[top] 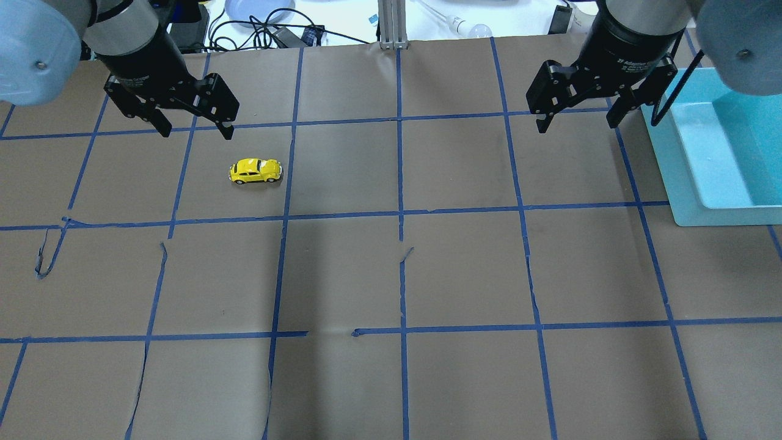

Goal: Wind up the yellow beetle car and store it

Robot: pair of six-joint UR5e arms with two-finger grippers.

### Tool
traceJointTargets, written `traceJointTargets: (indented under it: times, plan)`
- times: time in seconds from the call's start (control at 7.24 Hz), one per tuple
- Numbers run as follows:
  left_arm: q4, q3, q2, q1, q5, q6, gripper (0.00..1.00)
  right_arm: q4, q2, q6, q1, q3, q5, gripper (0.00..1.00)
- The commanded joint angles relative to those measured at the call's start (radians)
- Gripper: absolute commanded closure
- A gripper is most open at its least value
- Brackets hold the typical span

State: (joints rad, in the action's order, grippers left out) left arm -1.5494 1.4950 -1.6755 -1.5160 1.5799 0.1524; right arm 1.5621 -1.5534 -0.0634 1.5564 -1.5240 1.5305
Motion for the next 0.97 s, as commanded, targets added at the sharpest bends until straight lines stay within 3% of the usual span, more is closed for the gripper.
traceJointTargets:
  times: [0.0,0.55,0.83]
  plan:
    - [0.023,0.002,-0.001,-0.001,0.005,0.001,0.0,0.012,-0.001,-0.001,-0.003,-0.001,-0.006,0.0]
    - [0.037,0.005,-0.015,0.005,-0.004,-0.006,0.0,0.015,-0.001,-0.004,-0.024,-0.004,0.01,0.0]
    - [0.044,0.005,-0.032,0.005,-0.006,-0.167,0.0,0.019,-0.005,-0.001,-0.032,-0.004,0.008,0.0]
